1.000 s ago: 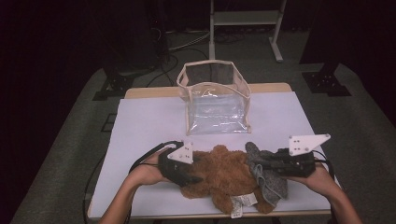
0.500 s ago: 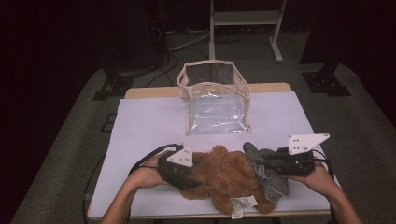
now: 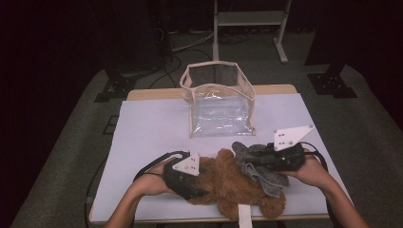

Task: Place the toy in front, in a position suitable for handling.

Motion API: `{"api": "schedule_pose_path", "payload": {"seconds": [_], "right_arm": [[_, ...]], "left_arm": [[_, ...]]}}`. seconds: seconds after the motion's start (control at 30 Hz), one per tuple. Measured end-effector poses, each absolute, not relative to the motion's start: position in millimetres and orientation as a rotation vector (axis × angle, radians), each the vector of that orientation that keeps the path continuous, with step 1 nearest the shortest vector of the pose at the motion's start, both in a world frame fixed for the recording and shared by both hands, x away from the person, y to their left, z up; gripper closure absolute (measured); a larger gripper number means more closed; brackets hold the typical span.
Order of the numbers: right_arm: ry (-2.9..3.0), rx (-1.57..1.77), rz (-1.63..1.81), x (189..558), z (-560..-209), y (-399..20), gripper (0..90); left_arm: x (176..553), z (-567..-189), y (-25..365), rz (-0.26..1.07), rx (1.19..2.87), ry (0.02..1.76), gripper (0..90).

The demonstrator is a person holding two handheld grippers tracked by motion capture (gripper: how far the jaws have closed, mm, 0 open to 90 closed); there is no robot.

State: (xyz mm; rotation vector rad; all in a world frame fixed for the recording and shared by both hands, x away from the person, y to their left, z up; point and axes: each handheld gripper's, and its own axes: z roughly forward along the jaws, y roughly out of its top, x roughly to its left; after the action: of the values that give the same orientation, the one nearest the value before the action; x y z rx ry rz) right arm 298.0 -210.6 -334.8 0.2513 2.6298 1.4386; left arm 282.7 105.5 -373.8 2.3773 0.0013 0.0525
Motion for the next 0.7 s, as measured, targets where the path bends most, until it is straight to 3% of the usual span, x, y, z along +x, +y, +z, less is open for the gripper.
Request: {"api": "schedule_pose_path", "payload": {"seconds": [0.33, 0.53, 0.7], "right_arm": [[2.667, 0.290, 1.426, 297, -347, -214, 77.4], [2.697, 0.230, 1.393, 304, -347, -188, 77.4], [2.698, 0.246, 1.428, 300, -354, -196, 77.7]], "left_arm": [[277, -375, 102, 0.053, 2.370, -0.017, 36.1], [276, -375, 103, 0.054, 2.372, -0.027, 36.1], [279, -365, 108, 0.111, 2.318, -0.019, 36.5]]}}
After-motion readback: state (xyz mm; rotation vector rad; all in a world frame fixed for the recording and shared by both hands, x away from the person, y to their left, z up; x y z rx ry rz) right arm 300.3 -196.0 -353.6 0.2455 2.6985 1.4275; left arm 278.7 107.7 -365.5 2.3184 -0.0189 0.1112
